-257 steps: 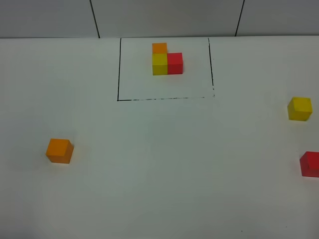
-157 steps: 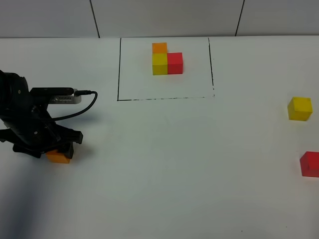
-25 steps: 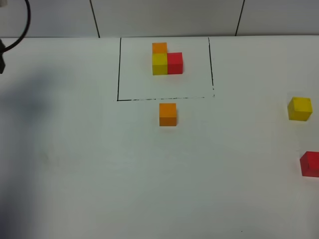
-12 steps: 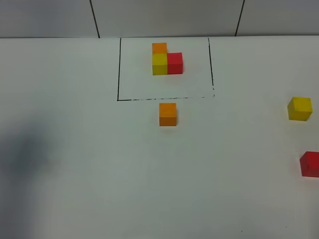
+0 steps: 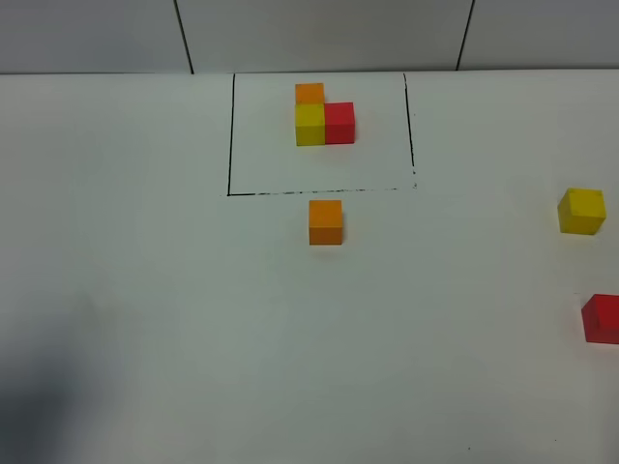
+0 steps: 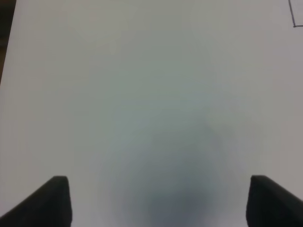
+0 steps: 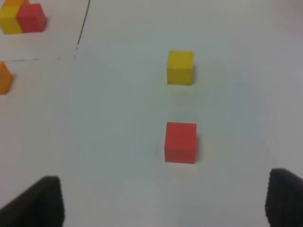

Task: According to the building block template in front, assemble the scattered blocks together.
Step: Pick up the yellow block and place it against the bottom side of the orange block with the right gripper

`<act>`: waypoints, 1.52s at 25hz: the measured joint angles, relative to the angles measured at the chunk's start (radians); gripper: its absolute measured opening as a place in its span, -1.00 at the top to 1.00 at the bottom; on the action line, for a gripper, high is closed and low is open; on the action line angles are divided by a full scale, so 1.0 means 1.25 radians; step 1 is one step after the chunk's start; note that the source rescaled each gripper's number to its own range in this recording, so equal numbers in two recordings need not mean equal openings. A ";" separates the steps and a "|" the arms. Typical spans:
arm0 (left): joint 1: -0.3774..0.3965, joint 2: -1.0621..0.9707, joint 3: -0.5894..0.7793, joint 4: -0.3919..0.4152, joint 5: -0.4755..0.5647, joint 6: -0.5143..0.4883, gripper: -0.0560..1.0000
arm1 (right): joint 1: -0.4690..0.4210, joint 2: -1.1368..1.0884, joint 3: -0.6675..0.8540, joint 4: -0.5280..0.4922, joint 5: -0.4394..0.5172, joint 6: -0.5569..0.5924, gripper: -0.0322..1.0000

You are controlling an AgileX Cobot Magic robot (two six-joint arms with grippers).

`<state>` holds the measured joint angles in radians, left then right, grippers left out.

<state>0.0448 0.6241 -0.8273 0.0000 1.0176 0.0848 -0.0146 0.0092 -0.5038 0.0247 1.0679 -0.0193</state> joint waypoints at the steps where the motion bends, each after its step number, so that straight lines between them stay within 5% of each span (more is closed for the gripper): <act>1: -0.001 -0.025 0.017 0.000 -0.002 0.000 -0.59 | 0.000 0.000 0.000 0.000 0.000 0.000 -0.47; 18: -0.032 -0.361 0.189 -0.009 0.053 0.007 -0.56 | 0.000 0.000 0.000 0.000 0.000 0.002 -0.47; 24: -0.032 -0.442 0.255 -0.069 0.042 0.034 -0.56 | 0.000 0.000 0.000 0.000 0.000 0.004 -0.47; 38: -0.032 -0.504 0.257 -0.077 0.035 0.038 -0.56 | 0.000 0.000 0.000 -0.001 0.000 0.005 -0.47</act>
<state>0.0054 -0.0058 -0.5056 -0.0967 1.0619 0.1329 -0.0146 0.0092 -0.5038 0.0238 1.0679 -0.0136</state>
